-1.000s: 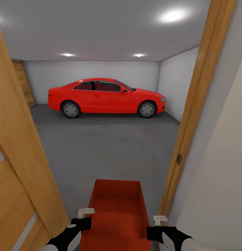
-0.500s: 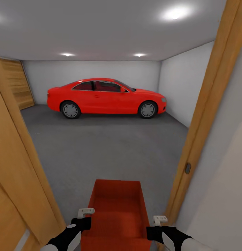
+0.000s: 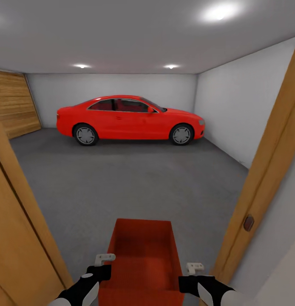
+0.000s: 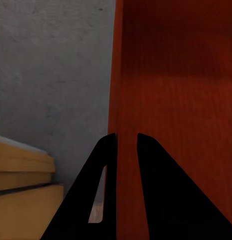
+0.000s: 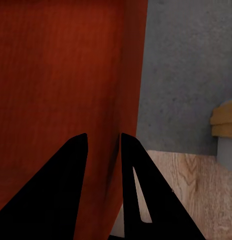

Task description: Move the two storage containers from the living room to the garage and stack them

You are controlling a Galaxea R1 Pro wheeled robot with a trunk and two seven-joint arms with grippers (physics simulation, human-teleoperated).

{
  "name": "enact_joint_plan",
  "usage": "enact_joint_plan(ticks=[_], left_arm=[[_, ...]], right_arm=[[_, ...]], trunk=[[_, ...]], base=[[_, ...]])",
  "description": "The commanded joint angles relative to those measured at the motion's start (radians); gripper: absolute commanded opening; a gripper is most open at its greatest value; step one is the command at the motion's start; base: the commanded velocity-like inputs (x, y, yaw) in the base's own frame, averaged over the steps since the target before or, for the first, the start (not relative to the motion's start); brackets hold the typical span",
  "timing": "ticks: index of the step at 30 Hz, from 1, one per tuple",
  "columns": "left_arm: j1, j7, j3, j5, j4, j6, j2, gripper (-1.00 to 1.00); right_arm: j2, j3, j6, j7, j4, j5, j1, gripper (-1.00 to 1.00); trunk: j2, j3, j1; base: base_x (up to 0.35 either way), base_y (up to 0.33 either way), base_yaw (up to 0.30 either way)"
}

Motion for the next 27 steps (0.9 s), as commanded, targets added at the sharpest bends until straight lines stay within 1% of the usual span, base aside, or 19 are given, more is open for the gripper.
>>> enact_joint_plan(ticks=[1, 16, 27], left_arm=[[0.0, -0.024, -0.03, 0.023, 0.003, 0.001, 0.001, -1.0], [0.0, -0.023, -0.03, 0.023, 0.003, 0.001, 0.001, -1.0], [0.0, -0.024, -0.03, 0.023, 0.003, 0.001, 0.001, -1.0]], right_arm=[[-0.029, -0.016, -0.012, 0.004, -0.056, 0.004, -0.001, -1.0], [-0.029, -0.016, -0.012, 0.004, -0.056, 0.004, -0.001, -1.0], [-0.029, -0.016, -0.012, 0.004, -0.056, 0.004, -0.001, -1.0]], trunk=[[-0.001, -0.001, 0.0], [-0.001, -0.001, 0.0], [-0.001, -0.001, 0.0]], base=[[0.197, 0.013, 0.0], [0.147, -0.008, 0.0], [0.215, 0.0, 0.0]])
